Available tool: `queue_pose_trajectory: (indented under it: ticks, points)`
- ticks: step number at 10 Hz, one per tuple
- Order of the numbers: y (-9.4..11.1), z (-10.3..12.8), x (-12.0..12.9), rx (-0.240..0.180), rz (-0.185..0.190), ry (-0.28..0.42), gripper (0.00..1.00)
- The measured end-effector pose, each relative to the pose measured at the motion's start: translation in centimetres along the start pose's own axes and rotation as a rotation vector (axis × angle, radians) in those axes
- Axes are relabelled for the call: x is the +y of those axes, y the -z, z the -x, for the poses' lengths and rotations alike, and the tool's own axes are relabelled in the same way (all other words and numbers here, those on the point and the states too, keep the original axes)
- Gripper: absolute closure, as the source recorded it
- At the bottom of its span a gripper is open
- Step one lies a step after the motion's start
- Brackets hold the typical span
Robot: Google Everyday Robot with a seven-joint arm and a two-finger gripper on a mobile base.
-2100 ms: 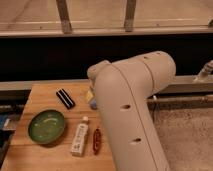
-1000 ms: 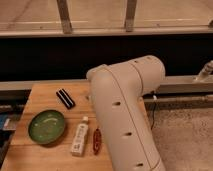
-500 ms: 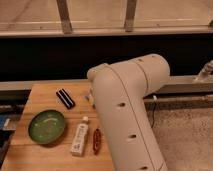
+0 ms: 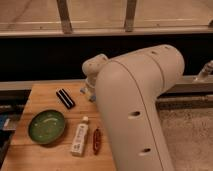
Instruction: Place the white sponge in the ceramic bowl
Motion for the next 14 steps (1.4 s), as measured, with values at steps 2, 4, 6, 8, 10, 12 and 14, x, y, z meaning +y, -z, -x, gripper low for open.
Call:
queue_pose_trajectory:
  ticks: [2,4,6,8,10,12,14]
  points:
    - [1.1,3.0,2.8,-0.025,0.010,0.087,1.00]
    - [1.5,5.6,6.3,-0.032,0.057,0.158,1.00]
    - [1.7,6.2,7.3,-0.030,0.074,0.176,1.00]
    - [1.7,6.2,7.3,-0.030,0.075,0.174,1.00]
    - [1.7,6.2,7.4,-0.031,0.077,0.174,1.00]
    - [2.0,6.1,7.8,-0.028,0.069,0.200,1.00]
    - [2.1,5.7,9.9,-0.023,0.050,0.248,1.00]
